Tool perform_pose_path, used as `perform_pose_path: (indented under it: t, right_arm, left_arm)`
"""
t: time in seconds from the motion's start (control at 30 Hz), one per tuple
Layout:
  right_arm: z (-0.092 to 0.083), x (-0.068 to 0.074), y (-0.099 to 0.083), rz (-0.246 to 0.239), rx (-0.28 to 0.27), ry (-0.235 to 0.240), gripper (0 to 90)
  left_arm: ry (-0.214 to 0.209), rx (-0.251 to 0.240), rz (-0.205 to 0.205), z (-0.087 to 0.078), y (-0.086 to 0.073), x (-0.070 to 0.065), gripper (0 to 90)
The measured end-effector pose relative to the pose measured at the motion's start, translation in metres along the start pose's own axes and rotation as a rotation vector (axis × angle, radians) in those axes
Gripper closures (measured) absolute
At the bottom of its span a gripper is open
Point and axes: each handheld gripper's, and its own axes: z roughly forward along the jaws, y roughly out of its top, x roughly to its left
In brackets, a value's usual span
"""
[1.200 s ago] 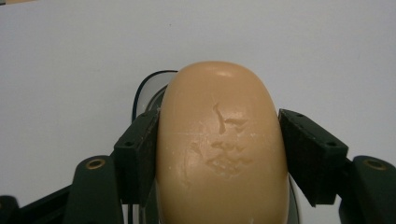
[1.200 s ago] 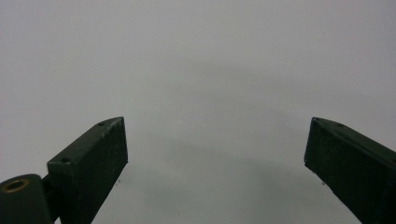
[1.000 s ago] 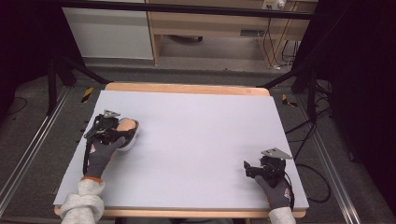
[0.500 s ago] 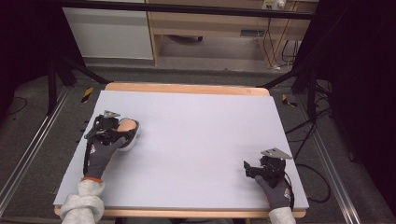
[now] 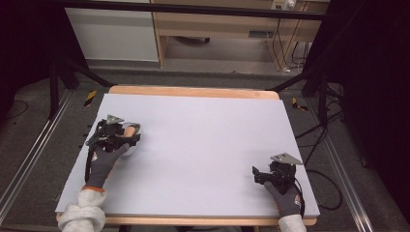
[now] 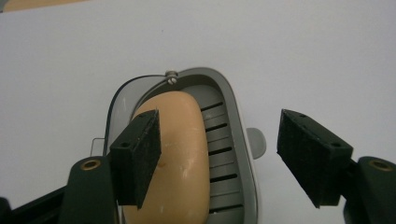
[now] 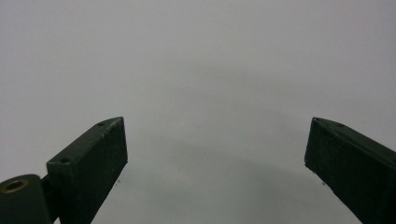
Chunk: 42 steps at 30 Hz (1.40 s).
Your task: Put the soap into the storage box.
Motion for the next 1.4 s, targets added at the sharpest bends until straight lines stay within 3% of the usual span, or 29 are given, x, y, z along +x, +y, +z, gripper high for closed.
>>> perform_pose_path:
  t: [0.27, 0.8, 1.2, 1.4]
  right_arm:
    - [0.001, 0.002, 0.002, -0.008, -0.002, -0.002, 6.0]
    - [0.004, 0.003, 0.018, 0.022, -0.021, -0.008, 5.7]
    - [0.010, 0.004, 0.018, 0.012, 0.026, -0.010, 6.4]
    - [-0.001, -0.005, 0.008, 0.014, 0.009, -0.014, 6.4]
  left_arm:
    - [-0.068, -0.069, 0.002, -0.020, -0.013, -0.017, 29.7]
    - [-0.147, -0.098, 0.082, -0.034, -0.045, -0.057, 30.1]
    - [-0.172, -0.079, 0.080, -0.042, -0.078, -0.060, 30.1]
    - [-0.168, -0.054, 0.078, -0.046, -0.091, -0.055, 29.5]
